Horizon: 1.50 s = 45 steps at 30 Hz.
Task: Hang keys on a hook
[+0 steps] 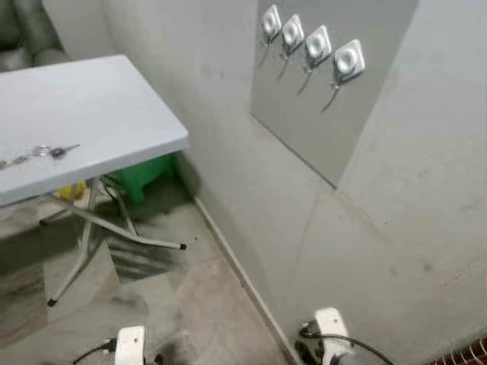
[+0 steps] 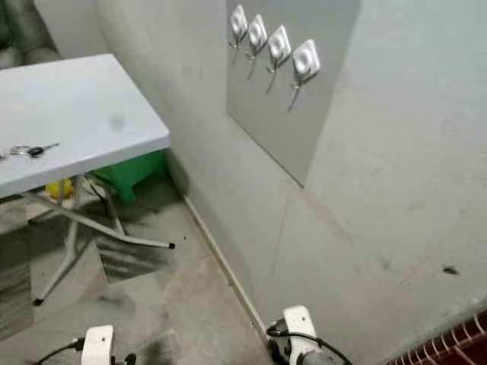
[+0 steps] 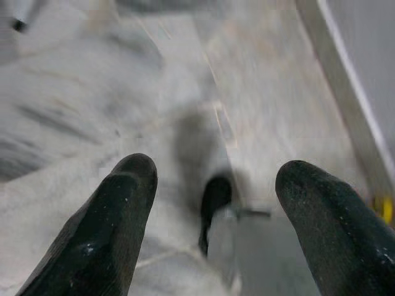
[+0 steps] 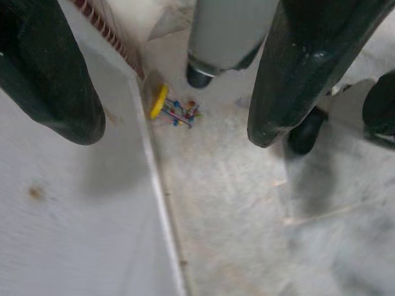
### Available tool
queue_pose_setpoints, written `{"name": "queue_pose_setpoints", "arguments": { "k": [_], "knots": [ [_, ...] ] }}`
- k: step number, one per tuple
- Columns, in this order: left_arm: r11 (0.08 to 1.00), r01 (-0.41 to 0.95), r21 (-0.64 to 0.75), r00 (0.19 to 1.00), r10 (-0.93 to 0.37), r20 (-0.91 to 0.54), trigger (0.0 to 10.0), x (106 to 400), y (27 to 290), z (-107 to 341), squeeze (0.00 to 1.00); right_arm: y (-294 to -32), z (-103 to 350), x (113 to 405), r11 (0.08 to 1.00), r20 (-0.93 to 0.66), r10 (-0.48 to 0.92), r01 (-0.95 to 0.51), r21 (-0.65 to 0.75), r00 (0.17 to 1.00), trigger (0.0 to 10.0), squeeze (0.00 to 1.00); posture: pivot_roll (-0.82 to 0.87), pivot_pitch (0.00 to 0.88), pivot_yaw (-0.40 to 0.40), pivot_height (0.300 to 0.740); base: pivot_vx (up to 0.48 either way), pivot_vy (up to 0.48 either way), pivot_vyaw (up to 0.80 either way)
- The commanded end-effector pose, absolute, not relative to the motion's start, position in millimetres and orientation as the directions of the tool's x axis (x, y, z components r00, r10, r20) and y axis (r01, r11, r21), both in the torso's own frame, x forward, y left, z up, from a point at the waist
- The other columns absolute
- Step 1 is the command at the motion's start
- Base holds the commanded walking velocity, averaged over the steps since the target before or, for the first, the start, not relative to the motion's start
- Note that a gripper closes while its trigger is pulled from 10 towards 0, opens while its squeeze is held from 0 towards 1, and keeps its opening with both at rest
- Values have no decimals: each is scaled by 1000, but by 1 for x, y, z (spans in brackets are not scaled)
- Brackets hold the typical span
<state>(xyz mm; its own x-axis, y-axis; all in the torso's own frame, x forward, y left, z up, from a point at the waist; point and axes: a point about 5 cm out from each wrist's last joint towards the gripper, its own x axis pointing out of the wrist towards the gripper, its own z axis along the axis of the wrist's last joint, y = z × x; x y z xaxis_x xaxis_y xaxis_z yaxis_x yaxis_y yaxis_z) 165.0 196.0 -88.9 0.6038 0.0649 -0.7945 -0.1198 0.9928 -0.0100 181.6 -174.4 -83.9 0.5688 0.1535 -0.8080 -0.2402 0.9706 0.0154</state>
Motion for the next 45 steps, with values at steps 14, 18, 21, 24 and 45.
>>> {"name": "queue_pose_setpoints", "arguments": {
  "k": [14, 18, 21, 24, 45],
  "knots": [
    [989, -143, -39, 589, 54, -806, 10000, 160, 190, -92, 0, -179, -83, 183, 979, -807, 143, -202, 29, 574, 10000, 0, -91, 0, -23, 740, 0, 0, 629],
    [989, -143, -38, 589, 54, -806, 10000, 161, 191, -92, 0, -178, -82, 184, 978, -804, 146, -206, 30, 577, 10000, 0, -93, 0, -23, 740, 0, 0, 0],
    [989, -143, -38, 589, 54, -806, 10000, 161, 191, -92, 0, -178, -82, 184, 978, -803, 146, -206, 29, 578, 10000, 0, -93, 0, -23, 740, 0, 0, 0],
    [989, -143, -38, 589, 54, -806, 10000, 161, 191, -92, 0, -178, -82, 184, 978, -803, 146, -205, 30, 578, 10000, 0, -93, 0, -23, 740, 0, 0, 0],
    [989, -137, -51, 599, 42, -799, 10000, 162, 191, -91, 0, -181, -84, 180, 977, -810, 147, -213, 28, 567, 10000, 0, -102, 0, -22, 740, 0, 0, 0]
  ]
}}
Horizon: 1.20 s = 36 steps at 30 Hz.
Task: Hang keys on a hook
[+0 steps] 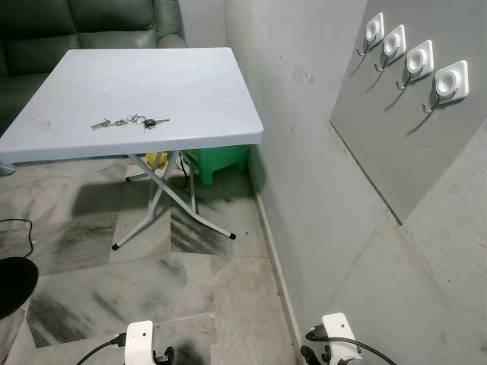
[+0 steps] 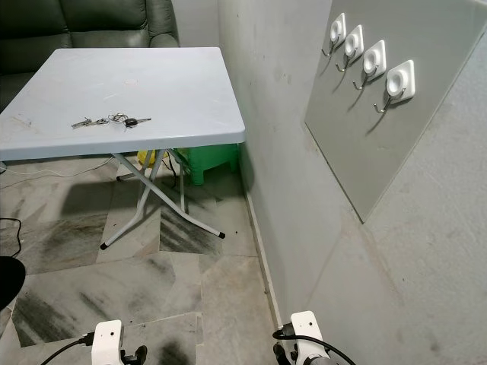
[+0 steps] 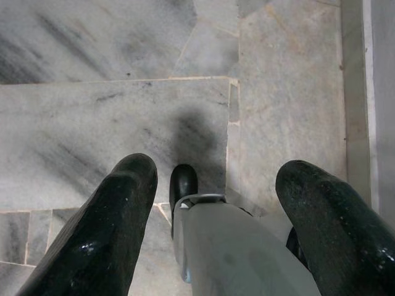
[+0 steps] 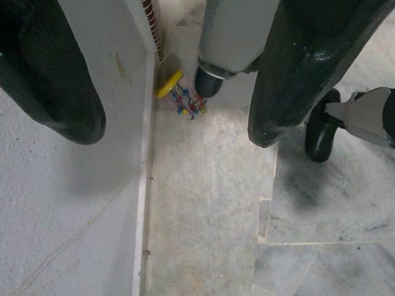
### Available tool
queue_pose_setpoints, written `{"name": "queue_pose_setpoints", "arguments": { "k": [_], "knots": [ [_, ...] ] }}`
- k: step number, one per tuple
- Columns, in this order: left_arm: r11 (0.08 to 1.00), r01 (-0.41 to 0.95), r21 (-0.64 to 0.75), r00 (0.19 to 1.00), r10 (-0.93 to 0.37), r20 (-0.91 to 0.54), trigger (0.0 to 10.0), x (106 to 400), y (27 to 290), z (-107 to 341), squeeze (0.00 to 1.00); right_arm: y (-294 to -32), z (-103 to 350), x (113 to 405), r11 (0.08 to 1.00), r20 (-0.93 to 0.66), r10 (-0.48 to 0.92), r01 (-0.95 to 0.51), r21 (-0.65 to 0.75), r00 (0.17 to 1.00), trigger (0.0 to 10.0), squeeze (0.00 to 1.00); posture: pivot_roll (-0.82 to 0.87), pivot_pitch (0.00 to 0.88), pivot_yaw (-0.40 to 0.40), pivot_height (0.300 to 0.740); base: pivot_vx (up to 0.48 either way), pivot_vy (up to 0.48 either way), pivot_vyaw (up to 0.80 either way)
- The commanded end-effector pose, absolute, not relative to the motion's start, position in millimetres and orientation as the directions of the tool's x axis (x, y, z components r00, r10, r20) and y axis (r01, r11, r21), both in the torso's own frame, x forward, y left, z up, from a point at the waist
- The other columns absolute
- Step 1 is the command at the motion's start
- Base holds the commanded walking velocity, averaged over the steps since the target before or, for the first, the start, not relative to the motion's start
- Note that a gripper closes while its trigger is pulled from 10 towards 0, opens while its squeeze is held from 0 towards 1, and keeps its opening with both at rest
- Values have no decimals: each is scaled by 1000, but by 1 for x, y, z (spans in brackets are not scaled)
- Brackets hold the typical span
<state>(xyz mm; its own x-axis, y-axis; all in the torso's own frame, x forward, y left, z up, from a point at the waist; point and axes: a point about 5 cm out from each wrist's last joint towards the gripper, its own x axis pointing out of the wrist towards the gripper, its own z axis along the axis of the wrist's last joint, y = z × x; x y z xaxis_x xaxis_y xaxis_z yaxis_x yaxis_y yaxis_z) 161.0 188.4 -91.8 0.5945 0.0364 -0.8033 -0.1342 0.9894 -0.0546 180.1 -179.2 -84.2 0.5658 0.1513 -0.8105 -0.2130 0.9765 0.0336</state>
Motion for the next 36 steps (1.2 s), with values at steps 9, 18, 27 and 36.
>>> {"name": "queue_pose_setpoints", "arguments": {
  "k": [9, 18, 27, 36],
  "knots": [
    [987, -151, -59, 594, 43, -803, 10000, 161, 192, -91, 0, -181, -85, 178, 978, -812, 146, -208, 31, 566, 10000, 0, -104, 0, -22, 740, 0, 0, 0],
    [986, -158, -62, 594, 45, -803, 10000, 160, 192, -92, 0, -181, -85, 177, 980, -812, 143, -194, 38, 566, 10000, 0, -102, 0, -20, 740, 0, 0, 0],
    [982, -175, -65, 599, 54, -799, 10000, 161, 194, -91, 0, -179, -85, 179, 978, -810, 150, -204, 38, 567, 10000, 0, -92, 0, -23, 740, 0, 0, 0],
    [983, -169, -66, 593, 48, -803, 10000, 159, 194, -92, 0, -177, -87, 175, 975, -816, 160, -220, 41, 556, 10000, 0, -87, 0, -27, 740, 0, 0, 0]
  ]
}}
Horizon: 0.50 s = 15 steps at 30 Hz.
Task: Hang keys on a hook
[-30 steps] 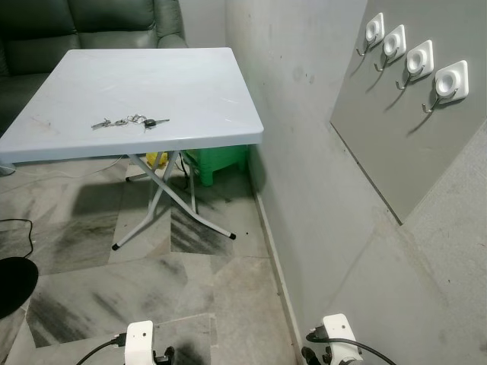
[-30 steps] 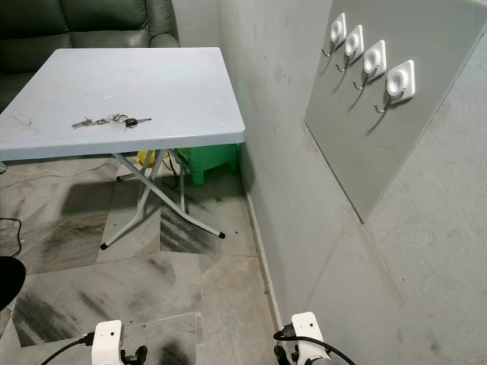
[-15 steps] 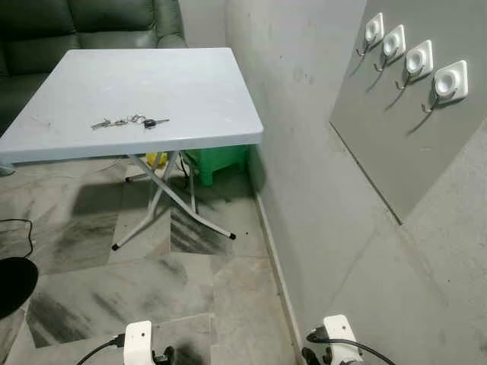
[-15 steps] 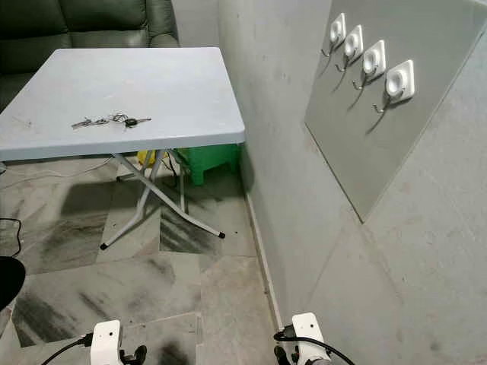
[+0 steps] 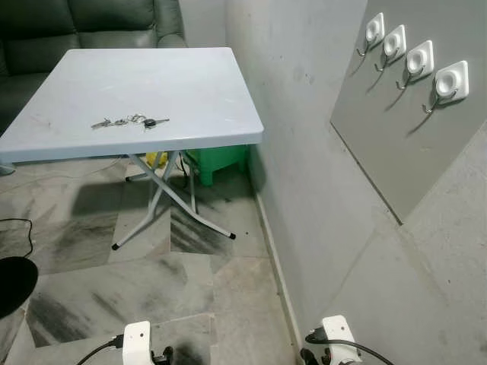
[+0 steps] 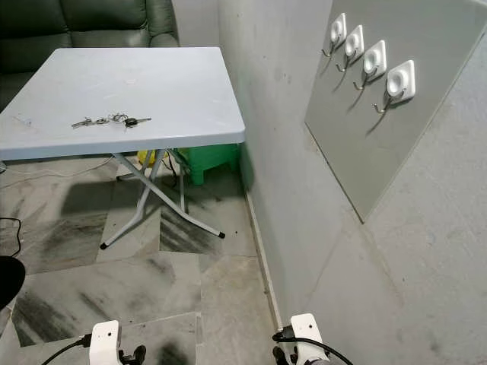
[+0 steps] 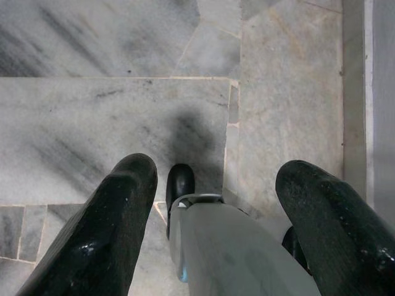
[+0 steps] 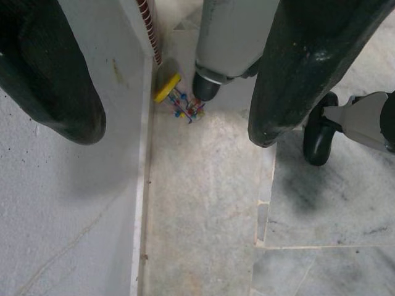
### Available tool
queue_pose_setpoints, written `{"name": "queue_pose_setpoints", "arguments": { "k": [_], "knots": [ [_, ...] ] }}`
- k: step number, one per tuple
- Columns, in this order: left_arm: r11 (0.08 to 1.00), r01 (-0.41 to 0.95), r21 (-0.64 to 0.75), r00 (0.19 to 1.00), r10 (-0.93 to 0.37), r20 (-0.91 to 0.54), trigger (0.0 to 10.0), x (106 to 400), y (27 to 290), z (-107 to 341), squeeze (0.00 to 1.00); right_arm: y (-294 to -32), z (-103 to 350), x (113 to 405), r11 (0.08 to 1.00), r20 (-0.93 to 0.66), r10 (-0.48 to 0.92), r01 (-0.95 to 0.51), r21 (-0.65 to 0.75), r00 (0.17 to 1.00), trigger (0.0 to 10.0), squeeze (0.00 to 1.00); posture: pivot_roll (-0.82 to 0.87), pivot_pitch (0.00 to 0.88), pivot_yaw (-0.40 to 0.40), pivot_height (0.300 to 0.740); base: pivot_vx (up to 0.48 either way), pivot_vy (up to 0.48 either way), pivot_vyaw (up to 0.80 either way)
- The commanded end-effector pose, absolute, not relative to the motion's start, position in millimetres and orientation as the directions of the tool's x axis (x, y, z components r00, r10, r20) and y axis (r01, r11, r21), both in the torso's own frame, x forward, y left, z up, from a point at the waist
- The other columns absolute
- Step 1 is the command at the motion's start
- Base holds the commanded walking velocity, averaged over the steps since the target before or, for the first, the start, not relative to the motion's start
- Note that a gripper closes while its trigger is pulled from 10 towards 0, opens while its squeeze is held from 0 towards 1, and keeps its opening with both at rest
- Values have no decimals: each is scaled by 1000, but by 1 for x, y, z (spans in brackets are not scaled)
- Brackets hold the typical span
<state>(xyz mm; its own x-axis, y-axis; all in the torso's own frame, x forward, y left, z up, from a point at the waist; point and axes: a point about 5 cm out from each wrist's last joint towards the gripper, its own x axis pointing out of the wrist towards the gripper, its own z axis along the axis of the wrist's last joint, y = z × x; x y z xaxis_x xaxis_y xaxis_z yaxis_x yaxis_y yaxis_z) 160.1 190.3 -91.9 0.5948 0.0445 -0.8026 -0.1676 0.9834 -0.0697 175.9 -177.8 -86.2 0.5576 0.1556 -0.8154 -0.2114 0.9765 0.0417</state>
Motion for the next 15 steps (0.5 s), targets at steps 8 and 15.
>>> {"name": "queue_pose_setpoints", "arguments": {
  "k": [8, 15],
  "knots": [
    [984, -167, -65, 598, 49, -800, 10000, 161, 195, -91, 0, -180, -86, 176, 974, -816, 157, -225, 34, 556, 10000, 0, -86, 0, -28, 740, 0, 0, 0],
    [984, -163, -65, 607, 48, -794, 10000, 164, 195, -90, 0, -180, -85, 177, 973, -816, 158, -229, 32, 556, 10000, 0, -84, 0, -28, 740, 0, 0, 0]
  ]
}}
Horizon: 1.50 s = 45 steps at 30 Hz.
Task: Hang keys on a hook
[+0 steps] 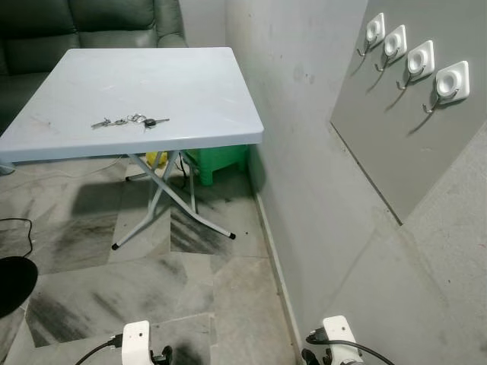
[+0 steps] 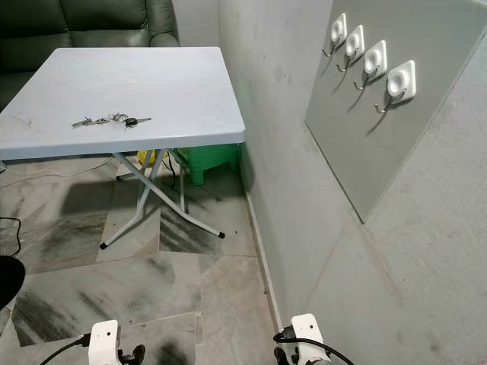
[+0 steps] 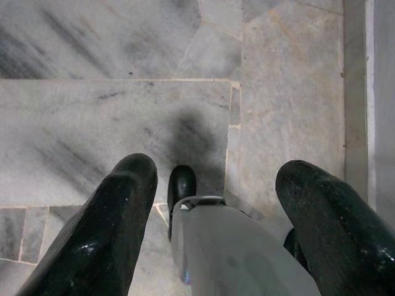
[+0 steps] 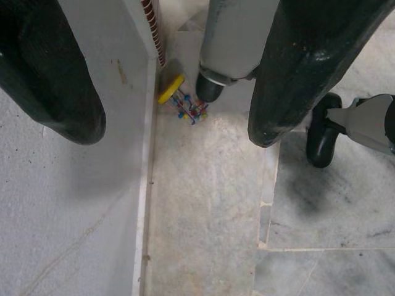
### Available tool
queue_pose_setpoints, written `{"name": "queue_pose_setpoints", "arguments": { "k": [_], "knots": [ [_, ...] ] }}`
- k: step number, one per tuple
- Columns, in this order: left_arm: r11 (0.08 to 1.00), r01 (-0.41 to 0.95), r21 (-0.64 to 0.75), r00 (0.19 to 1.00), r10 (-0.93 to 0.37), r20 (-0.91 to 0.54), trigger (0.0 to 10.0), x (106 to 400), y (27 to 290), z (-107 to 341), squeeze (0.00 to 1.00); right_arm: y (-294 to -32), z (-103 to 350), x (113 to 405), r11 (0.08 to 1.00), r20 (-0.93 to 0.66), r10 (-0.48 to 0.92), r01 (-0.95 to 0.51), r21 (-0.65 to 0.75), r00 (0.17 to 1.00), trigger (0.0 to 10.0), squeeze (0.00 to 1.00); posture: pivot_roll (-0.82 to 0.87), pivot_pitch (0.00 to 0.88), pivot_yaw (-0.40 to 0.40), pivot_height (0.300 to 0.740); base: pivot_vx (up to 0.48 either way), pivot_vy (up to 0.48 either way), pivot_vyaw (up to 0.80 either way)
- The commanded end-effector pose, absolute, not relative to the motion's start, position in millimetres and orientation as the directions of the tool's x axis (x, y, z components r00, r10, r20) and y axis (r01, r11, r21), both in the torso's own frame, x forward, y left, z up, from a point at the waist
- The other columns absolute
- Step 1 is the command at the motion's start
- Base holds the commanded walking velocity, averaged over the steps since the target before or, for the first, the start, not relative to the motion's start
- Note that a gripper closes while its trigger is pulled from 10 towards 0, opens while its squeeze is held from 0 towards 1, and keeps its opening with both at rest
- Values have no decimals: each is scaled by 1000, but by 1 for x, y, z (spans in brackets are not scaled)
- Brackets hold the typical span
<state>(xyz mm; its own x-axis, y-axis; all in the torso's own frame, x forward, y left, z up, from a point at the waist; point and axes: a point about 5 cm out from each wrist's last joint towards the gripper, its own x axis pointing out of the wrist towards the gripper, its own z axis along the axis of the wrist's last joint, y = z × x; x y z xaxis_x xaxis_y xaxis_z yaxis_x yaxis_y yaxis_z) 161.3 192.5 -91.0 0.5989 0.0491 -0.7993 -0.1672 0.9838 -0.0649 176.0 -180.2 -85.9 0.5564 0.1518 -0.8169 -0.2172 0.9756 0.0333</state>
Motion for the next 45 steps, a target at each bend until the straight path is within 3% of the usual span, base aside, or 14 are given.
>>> {"name": "queue_pose_setpoints", "arguments": {
  "k": [1, 45],
  "knots": [
    [984, -163, -65, 607, 48, -794, 10000, 164, 195, -90, 0, -180, -85, 177, 973, -816, 158, -229, 32, 556, 10000, 0, -84, 0, -28, 740, 0, 0, 0],
    [986, -155, -61, 621, 49, -782, 10000, 169, 192, -87, 0, -180, -86, 175, 970, -820, 164, -242, 32, 548, 10000, 0, -81, 0, -34, 740, 0, 387, 0]
  ]
}}
